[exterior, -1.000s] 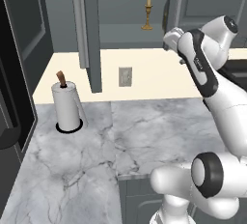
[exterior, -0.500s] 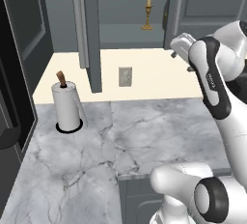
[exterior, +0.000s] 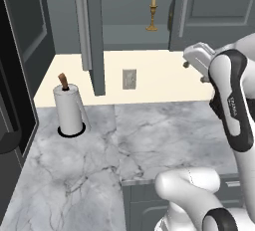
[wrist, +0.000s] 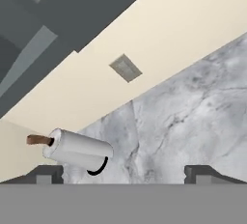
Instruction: Pick the jar and candle from the dining table and place them in the open cabinet. Close the cabinet after placing the objects.
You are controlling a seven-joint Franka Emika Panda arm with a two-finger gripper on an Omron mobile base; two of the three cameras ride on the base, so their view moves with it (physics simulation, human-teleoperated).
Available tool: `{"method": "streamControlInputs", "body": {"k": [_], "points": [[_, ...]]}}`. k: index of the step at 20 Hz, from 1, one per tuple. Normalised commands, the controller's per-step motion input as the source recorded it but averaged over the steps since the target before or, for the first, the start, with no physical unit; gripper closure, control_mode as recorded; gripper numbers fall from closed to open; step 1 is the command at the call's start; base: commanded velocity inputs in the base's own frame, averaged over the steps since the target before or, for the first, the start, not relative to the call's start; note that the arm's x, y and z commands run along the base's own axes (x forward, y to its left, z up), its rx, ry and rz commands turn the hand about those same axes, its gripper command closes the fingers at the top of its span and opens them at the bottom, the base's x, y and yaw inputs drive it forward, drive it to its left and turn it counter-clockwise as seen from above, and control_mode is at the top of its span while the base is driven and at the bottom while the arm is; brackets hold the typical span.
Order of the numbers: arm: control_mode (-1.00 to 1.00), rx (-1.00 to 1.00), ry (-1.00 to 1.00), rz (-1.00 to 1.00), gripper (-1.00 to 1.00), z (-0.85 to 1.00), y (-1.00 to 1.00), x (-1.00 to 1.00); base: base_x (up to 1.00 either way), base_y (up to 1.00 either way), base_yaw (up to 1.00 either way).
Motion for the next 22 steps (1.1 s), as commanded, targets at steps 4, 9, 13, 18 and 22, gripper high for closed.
{"method": "streamControlInputs", "body": {"k": [4,9,13,18,22], "points": [[-1.00,-0.15,-0.13,0.13,-1.00,0.00,0.21,-0.39,0.00,0.00,0.00],[-1.00,-0.20,-0.14,0.09,-1.00,0.00,0.39,-0.46,0.00,0.00,0.00],[-1.00,-0.20,-0.03,0.04,-1.00,0.00,0.36,-0.40,0.00,0.00,0.00],[-1.00,-0.16,-0.01,0.02,-1.00,0.00,0.26,-0.40,0.00,0.00,0.00],[-1.00,-0.09,-0.02,0.05,-1.00,-0.03,0.15,-0.27,0.00,0.00,0.00]]}}
